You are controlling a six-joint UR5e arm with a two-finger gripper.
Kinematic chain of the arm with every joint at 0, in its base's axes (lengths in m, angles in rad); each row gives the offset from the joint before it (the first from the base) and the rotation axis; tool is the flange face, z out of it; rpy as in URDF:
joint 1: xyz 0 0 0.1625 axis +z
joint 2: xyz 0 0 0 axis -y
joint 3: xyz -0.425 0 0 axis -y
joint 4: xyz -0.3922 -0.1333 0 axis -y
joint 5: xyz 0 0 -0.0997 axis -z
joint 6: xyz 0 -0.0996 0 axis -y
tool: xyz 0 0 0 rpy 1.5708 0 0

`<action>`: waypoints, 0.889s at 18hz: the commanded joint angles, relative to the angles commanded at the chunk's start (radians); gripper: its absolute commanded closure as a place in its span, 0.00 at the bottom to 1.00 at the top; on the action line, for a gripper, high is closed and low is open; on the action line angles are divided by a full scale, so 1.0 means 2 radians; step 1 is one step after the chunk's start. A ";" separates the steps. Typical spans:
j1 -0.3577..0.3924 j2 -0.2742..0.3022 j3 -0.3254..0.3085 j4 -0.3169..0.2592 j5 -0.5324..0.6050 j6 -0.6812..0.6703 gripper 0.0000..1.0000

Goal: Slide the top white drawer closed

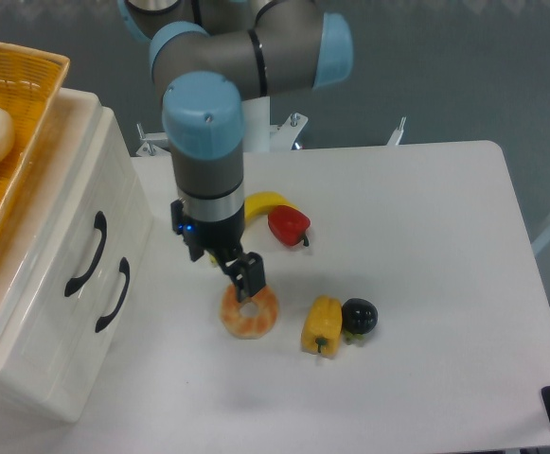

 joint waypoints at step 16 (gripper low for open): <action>0.174 0.060 -0.028 -0.022 -0.084 0.272 0.00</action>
